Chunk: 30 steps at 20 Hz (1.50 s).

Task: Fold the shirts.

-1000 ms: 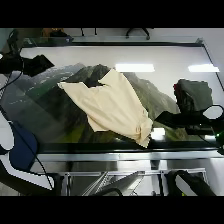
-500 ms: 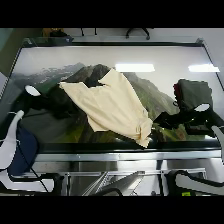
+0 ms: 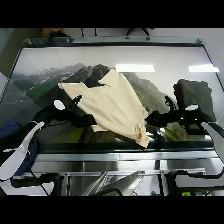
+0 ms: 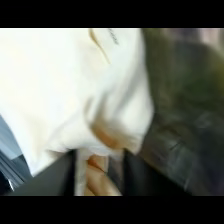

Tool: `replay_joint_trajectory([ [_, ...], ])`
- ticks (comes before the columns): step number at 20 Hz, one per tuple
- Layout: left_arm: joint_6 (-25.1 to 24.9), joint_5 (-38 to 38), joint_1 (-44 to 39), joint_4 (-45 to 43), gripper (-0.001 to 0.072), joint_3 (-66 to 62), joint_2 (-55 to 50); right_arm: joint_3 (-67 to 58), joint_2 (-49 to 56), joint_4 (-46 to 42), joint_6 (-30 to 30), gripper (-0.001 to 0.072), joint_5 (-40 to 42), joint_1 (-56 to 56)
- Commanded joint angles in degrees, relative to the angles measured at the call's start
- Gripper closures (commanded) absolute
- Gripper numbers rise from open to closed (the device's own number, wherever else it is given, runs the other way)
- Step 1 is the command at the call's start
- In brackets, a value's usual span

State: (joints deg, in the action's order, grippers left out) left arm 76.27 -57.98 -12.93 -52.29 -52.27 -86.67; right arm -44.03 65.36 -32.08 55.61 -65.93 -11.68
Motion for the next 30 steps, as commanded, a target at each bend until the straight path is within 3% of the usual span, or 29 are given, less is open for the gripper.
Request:
replay_joint_trajectory([
  [1,0.3,3.5,-1.3,0.0,0.0542,0.5,-0.1,0.0,0.3,6.6,-4.5,0.0568,-0.5,0.2],
  [2,0.3,4.5,-1.3,0.3,0.0692,0.5,0.0,0.0,0.3,8.4,-5.2,0.0650,-0.5,0.2],
  [3,0.2,4.6,-1.2,2.3,0.0693,0.4,0.1,0.0,0.2,10.5,-6.6,0.0685,-1.0,0.2],
  [6,-3.0,-0.7,0.7,7.2,0.0696,-5.0,5.1,-4.0,-1.7,18.1,-9.8,0.0686,-6.9,-0.1],
  [11,-1.1,-8.9,9.6,7.2,0.0696,-34.0,24.0,-31.8,-13.1,28.9,-9.8,0.0687,-8.6,-5.3],
  [15,-1.3,-3.9,20.2,6.0,0.0695,-67.6,32.0,-59.9,-20.0,25.3,-11.3,0.0687,-1.0,-11.5],
  [17,-2.1,-1.6,26.0,3.6,0.0695,-76.4,34.2,-68.4,-22.2,19.5,-11.3,0.0687,2.6,-13.7],
  [19,-3.7,-0.2,32.2,4.0,0.0694,-75.7,37.1,-71.9,-23.6,16.5,-12.3,0.0687,5.1,-14.5],
  [21,-5.0,0.7,37.6,6.7,0.0694,-67.0,40.6,-72.0,-23.5,16.6,-13.9,0.0687,5.4,-14.5],
  [24,-13.0,0.6,40.2,22.2,0.0693,-51.2,41.4,-72.0,-17.5,21.0,-13.8,0.0687,0.9,-14.4],
  [26,-17.3,-1.5,37.0,30.1,0.0692,-44.0,37.2,-71.8,-11.3,25.1,-13.2,0.0687,-4.5,-13.2],
  [30,-18.6,-1.2,22.7,23.5,0.0692,-37.4,22.1,-66.5,3.8,17.5,-10.8,0.0686,-6.6,-2.5],
])
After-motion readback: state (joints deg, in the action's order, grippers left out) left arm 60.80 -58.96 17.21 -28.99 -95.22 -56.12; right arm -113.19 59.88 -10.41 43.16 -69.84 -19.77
